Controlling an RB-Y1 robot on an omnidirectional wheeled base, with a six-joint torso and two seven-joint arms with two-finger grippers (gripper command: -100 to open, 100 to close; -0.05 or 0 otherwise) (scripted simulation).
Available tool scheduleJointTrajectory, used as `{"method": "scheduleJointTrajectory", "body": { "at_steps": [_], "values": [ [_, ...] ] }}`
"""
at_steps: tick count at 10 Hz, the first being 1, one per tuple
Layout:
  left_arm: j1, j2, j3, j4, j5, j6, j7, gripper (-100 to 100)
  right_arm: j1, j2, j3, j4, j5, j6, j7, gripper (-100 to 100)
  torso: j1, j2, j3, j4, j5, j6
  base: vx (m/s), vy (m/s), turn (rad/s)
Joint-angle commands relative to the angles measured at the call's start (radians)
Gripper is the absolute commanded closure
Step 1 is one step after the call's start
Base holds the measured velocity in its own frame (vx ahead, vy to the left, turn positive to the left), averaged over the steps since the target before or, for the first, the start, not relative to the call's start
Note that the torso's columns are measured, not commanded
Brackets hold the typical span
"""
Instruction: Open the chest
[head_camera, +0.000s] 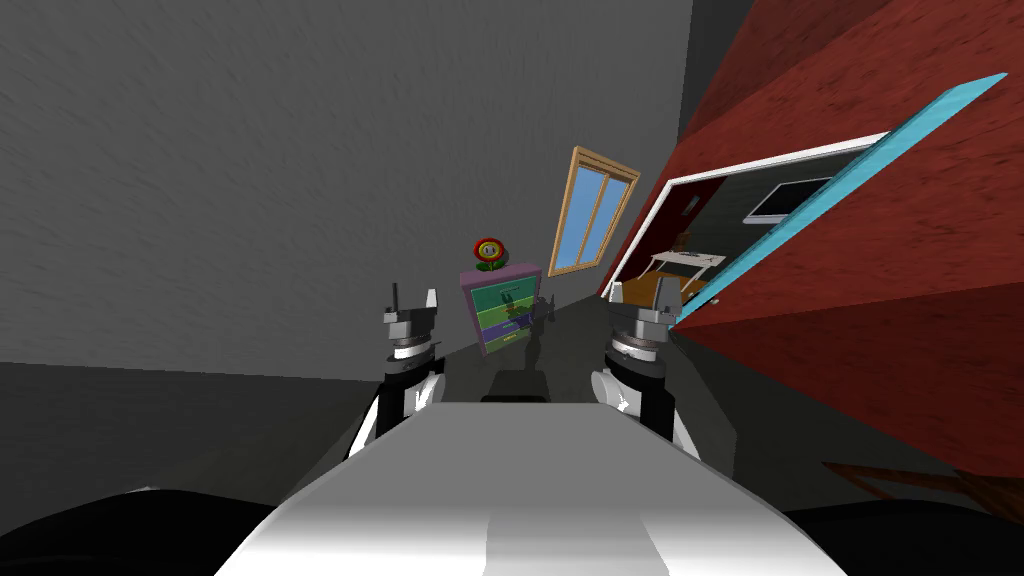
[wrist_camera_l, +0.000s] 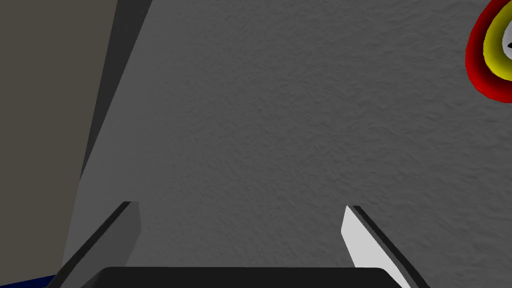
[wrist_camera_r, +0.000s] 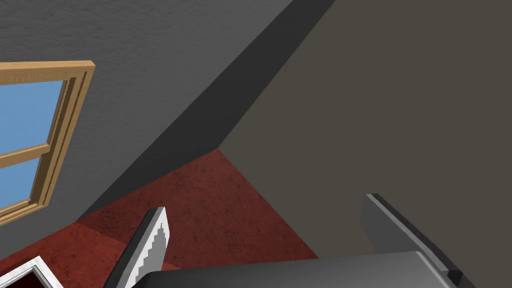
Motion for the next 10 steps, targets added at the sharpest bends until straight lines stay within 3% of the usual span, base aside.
{"method": "scheduleJointTrajectory", "body": {
  "at_steps": [1, 9, 10],
  "values": [
    [0.000, 0.000, 0.000, 0.000, 0.000, 0.000, 0.000, 0, 0.000, 0.000, 0.000, 0.000, 0.000, 0.000, 0.000, 0, 0.000, 0.041, -0.082, 0.041, 0.000, 0.000, 0.000, 0.000, 0.000],
    [0.000, 0.000, 0.000, 0.000, 0.000, 0.000, 0.000, 0, 0.000, 0.000, 0.000, 0.000, 0.000, 0.000, 0.000, 0, 0.000, 0.618, -1.234, 0.617, 0.000, 0.000, 0.000, 0.000, 0.000],
    [0.001, 0.041, 0.003, 0.000, 0.002, 0.011, 0.000, -100, 0.000, 0.000, 0.000, 0.000, 0.000, 0.000, 0.000, 0, 0.000, 0.691, -1.382, 0.691, 0.000, 0.000, 0.030, -0.021, 0.014]
  ]
}}
